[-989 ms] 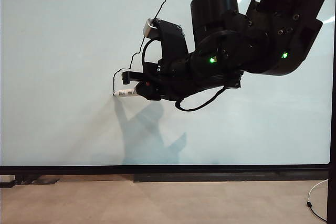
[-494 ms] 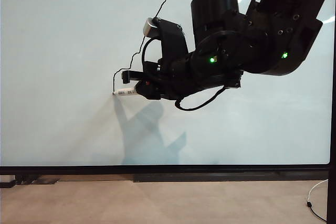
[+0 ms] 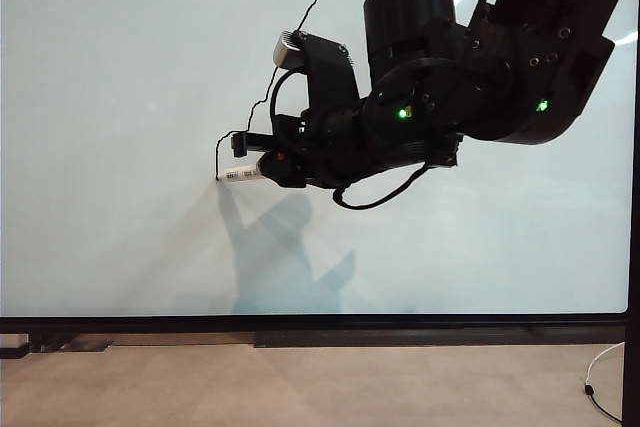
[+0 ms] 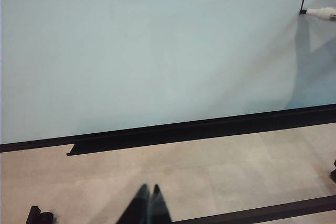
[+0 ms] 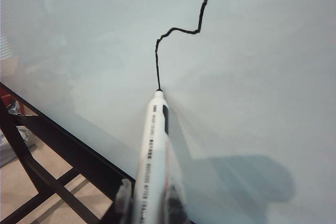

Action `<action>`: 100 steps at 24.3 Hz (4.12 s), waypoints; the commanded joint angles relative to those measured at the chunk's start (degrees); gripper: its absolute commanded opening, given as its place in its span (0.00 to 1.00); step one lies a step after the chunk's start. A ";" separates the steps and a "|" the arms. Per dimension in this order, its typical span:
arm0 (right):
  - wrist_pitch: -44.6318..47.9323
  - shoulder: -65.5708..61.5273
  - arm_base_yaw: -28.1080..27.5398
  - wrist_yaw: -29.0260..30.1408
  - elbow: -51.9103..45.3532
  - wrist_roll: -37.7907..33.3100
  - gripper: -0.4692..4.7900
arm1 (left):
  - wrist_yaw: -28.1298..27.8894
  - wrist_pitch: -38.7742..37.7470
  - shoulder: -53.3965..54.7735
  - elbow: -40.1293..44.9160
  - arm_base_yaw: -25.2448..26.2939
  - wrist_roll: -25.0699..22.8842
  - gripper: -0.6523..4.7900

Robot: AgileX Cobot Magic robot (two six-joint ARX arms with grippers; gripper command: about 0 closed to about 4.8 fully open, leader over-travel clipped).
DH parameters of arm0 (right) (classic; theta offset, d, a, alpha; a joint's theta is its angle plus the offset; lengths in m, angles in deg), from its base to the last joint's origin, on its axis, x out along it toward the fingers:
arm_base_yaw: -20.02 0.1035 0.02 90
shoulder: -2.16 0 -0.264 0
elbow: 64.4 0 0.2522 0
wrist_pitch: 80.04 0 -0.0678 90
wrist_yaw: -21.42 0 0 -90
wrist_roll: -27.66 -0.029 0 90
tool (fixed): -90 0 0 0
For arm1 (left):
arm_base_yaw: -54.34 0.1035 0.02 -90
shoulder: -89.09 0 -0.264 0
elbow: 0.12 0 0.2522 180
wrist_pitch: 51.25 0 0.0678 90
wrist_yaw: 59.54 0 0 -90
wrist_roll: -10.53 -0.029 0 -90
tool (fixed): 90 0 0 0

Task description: Pick up the pen on the shelf to the right of the whiteboard and draw a triangle.

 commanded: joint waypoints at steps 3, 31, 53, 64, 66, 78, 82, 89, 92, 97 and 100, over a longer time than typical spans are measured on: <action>2.38 0.26 -1.03 -2.16 -0.48 0.04 0.08 | 0.17 0.63 0.00 -0.20 -0.02 -0.04 0.11; 6.49 7.50 -8.70 -2.10 -10.88 1.92 0.08 | 0.20 0.63 0.00 -0.20 -0.02 -0.04 0.11; 9.31 12.46 -14.60 -0.81 -17.11 3.54 0.08 | 0.17 0.61 0.00 -0.20 -0.02 -0.04 0.11; 12.28 17.66 -21.07 -0.59 -24.04 3.54 0.08 | 0.17 0.61 0.00 -0.20 0.00 -0.04 0.11; 12.68 17.66 -21.68 -0.61 -24.76 3.43 0.08 | 0.20 0.63 0.00 -0.20 0.00 -0.04 0.11; 15.56 18.43 -26.34 0.50 -28.59 3.39 0.08 | 0.17 0.61 0.00 -0.20 -0.02 -0.04 0.11; 15.65 18.86 -28.68 1.60 -29.33 3.32 0.08 | 0.20 0.61 0.00 -0.20 -0.02 -0.04 0.11; 18.91 19.21 -31.52 3.06 -31.61 2.75 0.08 | 0.17 0.63 0.00 -0.20 -0.04 -0.04 0.11; 18.97 20.20 -31.10 3.08 -32.26 2.05 0.08 | 0.20 0.63 0.00 -0.20 -0.02 -0.04 0.11; 18.73 24.81 -28.30 3.45 -33.68 1.11 0.08 | 0.17 0.63 0.00 -0.20 -0.02 -0.04 0.11; 16.57 28.46 -25.07 2.56 -33.55 1.75 0.08 | 0.17 0.63 0.00 -0.20 0.00 -0.04 0.11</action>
